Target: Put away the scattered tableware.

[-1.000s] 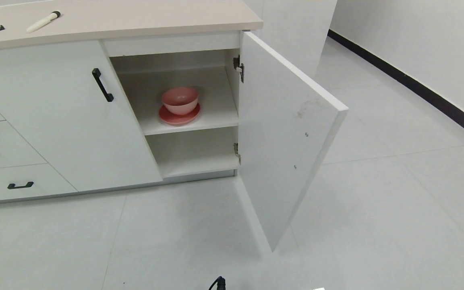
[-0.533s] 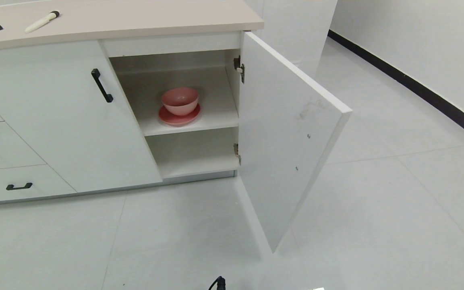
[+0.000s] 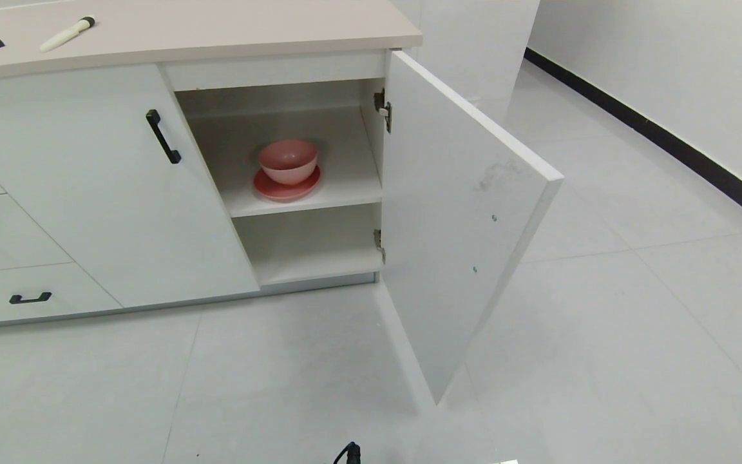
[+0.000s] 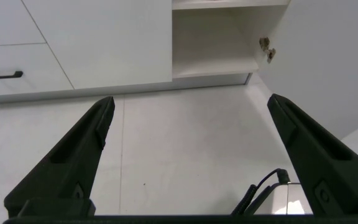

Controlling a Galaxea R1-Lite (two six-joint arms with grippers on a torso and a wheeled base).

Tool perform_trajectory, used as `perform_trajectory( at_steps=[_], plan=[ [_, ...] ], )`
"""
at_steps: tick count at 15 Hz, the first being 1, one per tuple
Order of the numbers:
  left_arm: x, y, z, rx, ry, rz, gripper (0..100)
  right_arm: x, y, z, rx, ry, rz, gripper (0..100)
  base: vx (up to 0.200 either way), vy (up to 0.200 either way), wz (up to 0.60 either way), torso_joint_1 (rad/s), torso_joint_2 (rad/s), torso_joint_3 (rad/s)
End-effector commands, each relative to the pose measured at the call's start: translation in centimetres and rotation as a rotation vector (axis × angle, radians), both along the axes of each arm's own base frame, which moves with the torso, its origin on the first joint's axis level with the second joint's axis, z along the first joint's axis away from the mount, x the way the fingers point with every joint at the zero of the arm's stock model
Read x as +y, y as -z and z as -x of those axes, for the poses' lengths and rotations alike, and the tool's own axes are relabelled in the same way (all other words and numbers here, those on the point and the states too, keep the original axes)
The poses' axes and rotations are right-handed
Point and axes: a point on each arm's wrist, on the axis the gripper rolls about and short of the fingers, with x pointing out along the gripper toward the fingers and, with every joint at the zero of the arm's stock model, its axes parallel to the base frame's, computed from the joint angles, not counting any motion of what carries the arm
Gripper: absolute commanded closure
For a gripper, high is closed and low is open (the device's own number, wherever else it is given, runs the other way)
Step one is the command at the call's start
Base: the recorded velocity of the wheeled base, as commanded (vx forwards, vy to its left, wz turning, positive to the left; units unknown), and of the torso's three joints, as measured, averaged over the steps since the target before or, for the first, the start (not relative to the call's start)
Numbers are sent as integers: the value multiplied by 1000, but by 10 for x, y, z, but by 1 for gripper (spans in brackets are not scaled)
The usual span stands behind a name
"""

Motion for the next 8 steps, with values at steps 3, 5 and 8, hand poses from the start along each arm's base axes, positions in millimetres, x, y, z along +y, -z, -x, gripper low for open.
perform_trajectory(
  at_steps=[3,5,8],
  plan=[
    [0,0,0,0,-1,4,0,18,-2,-65,106,-148,21,100,0,0,0,0,0,0],
    [0,0,0,0,-1,6,0,27,4,-84,134,-188,28,100,0,0,0,0,0,0],
    [0,0,0,0,-1,10,0,33,5,-109,138,-193,29,100,0,0,0,0,0,0]
  ],
)
